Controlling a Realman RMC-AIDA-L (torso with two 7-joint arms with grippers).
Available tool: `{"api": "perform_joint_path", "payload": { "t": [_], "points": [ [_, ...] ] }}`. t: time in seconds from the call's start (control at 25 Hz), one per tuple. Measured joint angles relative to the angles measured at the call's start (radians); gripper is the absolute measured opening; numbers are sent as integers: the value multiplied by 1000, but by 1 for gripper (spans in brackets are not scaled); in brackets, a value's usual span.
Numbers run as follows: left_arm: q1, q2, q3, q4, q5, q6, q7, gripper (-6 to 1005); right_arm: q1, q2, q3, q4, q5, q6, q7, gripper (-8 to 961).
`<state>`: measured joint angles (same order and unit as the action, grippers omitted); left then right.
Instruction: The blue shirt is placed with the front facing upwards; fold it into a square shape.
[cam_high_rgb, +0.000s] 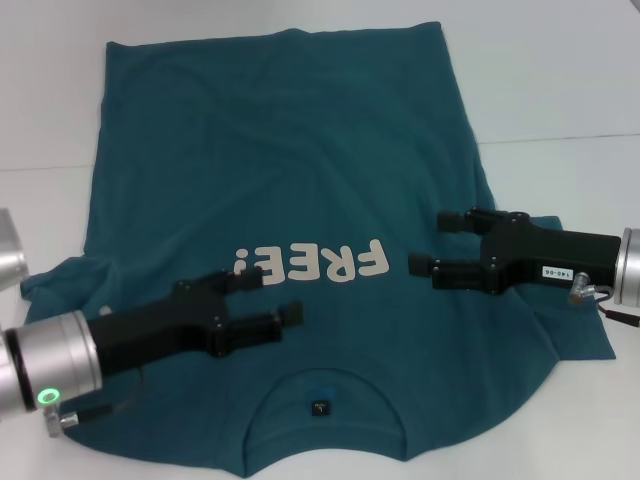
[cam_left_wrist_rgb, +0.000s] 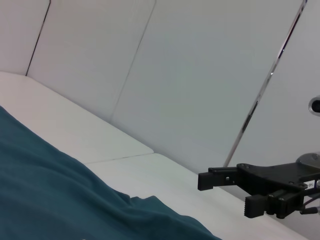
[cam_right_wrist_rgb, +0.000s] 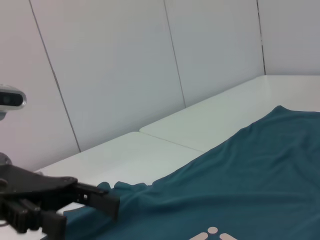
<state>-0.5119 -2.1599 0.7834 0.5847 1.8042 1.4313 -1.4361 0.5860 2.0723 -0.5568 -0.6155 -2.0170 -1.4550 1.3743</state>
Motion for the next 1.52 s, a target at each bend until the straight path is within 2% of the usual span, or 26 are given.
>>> {"api": "perform_joint_path", "payload": {
  "t": [0.08,0.24,0.4,0.56,0.76,0.84,1.04,1.32,1.52],
  "points": [
    [2,0,-25,-1,-2,0,-4,910,0,0,0,1,0,1,0,941],
    [10,0,-146,-1,-5,-33,-62,909,-1,4,6,2,0,-2,0,941],
    [27,0,-256,-1,-6,-151,-141,908,-5,9,9,2,3,-3,5,941],
    [46,1,-307,0,-6,-254,-154,907,-4,9,9,3,20,-4,17,941],
    [52,4,-318,1,3,-378,-163,906,-4,9,9,3,38,-2,50,941],
    [54,6,-319,3,4,-388,-163,906,-2,9,10,3,42,-2,58,941],
    [77,9,-318,34,14,-394,-190,905,1,10,10,5,43,3,64,941],
    [107,11,-313,116,134,-379,-323,904,1,11,12,6,43,7,65,942],
    [119,11,-314,141,177,-363,-340,904,1,11,12,6,43,8,65,942]
  ]
}}
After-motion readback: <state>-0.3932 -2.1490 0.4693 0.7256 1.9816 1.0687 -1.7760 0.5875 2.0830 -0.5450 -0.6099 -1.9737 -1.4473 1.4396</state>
